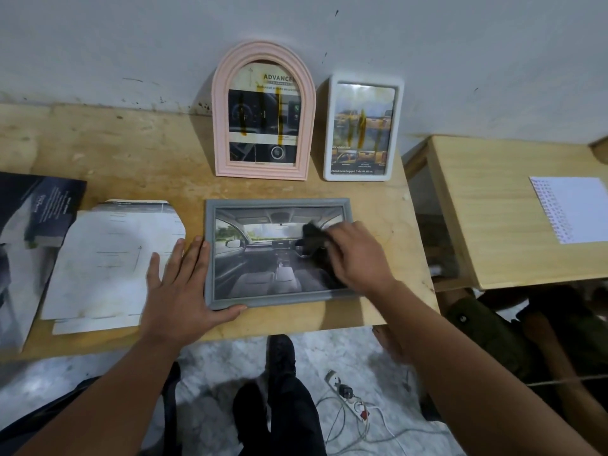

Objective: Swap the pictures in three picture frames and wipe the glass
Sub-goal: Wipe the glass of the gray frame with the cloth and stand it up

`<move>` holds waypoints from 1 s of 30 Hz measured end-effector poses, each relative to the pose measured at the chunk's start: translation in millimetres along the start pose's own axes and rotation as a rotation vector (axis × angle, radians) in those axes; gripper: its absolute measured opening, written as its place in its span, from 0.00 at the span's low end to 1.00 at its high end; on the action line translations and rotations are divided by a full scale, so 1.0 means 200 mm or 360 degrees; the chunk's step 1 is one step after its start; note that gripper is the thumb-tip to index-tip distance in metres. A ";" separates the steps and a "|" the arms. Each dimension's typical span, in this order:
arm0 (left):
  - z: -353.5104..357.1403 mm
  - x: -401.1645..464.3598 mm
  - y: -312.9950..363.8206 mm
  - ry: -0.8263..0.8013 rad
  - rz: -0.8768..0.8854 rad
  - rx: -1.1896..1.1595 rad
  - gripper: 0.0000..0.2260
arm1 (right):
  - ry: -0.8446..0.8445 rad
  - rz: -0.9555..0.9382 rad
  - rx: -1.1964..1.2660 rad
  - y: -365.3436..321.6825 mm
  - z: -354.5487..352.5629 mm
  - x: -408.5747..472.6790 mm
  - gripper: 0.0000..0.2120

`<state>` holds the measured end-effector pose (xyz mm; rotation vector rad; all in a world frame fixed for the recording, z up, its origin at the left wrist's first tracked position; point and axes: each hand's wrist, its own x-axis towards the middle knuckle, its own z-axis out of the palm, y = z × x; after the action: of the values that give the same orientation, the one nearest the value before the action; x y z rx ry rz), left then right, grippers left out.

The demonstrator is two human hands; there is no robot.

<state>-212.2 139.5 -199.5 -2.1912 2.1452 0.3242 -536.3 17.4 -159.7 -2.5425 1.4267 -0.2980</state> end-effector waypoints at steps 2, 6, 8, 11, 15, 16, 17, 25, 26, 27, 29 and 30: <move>0.00 0.00 0.00 0.0003 -0.0004 -0.0004 0.59 | 0.0056 0.0236 -0.0178 0.05 0.01 0.05 0.15; 0.01 0.00 -0.01 0.0011 -0.0009 -0.0002 0.59 | 0.0011 0.0133 -0.0166 -0.17 0.19 -0.05 0.14; 0.01 0.00 -0.01 0.0034 -0.0008 -0.0014 0.59 | -0.0039 -0.0100 0.0010 -0.29 0.25 -0.14 0.12; 0.00 0.00 0.00 0.0035 -0.0007 -0.0017 0.59 | -0.0099 -0.0303 0.0127 -0.25 0.18 -0.16 0.11; 0.00 0.00 0.01 0.0025 -0.0008 -0.0023 0.59 | -0.0005 0.0008 -0.0139 0.00 0.00 -0.15 0.13; 0.00 0.00 0.01 0.0022 -0.0010 -0.0020 0.59 | -0.0016 0.0088 -0.0218 0.03 -0.01 -0.17 0.14; -0.01 0.00 0.01 0.0016 -0.0013 -0.0015 0.59 | -0.0031 0.0117 -0.0282 0.04 -0.01 -0.20 0.14; 0.01 0.00 0.00 0.0019 -0.0010 0.0004 0.59 | 0.0000 0.0008 0.0053 -0.42 0.26 -0.28 0.12; 0.01 0.00 0.00 0.0017 -0.0008 0.0004 0.59 | -0.0024 -0.0041 0.0143 -0.49 0.28 -0.24 0.13; 0.01 0.00 0.00 0.0013 -0.0005 -0.0001 0.59 | -0.0075 -0.0110 0.0240 -0.55 0.30 -0.20 0.13; 0.01 0.01 0.00 0.0027 -0.0003 -0.0016 0.59 | -0.0206 -0.0246 0.0397 -0.60 0.28 -0.13 0.13; 0.01 0.01 0.00 0.0036 -0.0006 -0.0021 0.59 | -0.0239 -0.0284 0.0443 -0.58 0.26 -0.09 0.13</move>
<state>-212.4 138.7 -201.7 -2.2163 2.1564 0.3161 -437.4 96.6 -177.9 -2.4079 1.0288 -0.3033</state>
